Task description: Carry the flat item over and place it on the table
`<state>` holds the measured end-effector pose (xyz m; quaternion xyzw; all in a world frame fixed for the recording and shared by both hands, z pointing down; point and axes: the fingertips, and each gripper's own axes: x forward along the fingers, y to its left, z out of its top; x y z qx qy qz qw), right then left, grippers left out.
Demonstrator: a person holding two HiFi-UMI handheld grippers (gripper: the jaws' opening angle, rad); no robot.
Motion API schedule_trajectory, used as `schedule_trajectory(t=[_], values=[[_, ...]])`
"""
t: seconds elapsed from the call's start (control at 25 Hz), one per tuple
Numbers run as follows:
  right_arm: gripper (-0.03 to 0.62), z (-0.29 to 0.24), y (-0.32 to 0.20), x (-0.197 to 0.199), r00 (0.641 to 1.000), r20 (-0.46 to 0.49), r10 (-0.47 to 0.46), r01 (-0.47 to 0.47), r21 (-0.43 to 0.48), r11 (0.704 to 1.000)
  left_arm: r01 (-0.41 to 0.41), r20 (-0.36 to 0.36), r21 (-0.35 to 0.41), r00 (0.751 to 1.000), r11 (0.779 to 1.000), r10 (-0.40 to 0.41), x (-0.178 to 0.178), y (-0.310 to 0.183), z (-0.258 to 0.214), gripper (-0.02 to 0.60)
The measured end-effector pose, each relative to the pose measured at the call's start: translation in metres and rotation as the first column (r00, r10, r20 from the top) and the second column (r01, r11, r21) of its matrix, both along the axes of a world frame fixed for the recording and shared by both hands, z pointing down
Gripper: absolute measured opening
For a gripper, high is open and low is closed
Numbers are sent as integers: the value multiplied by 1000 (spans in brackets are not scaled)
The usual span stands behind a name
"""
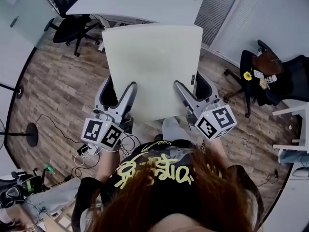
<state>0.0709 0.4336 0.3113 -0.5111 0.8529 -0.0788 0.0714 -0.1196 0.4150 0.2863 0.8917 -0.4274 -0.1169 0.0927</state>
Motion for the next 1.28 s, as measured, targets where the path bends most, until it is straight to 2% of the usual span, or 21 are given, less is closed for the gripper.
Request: schedule_trajectory(t=[0.4, 1.28], values=[[311, 0, -55, 14, 1000, 4, -31, 31, 9, 999, 32, 5, 15, 999, 999, -32, 14, -48, -2, 344], [311, -2, -215, 52, 997, 4, -82, 82, -7, 997, 88, 7, 8, 996, 996, -88, 52, -197, -3, 345]])
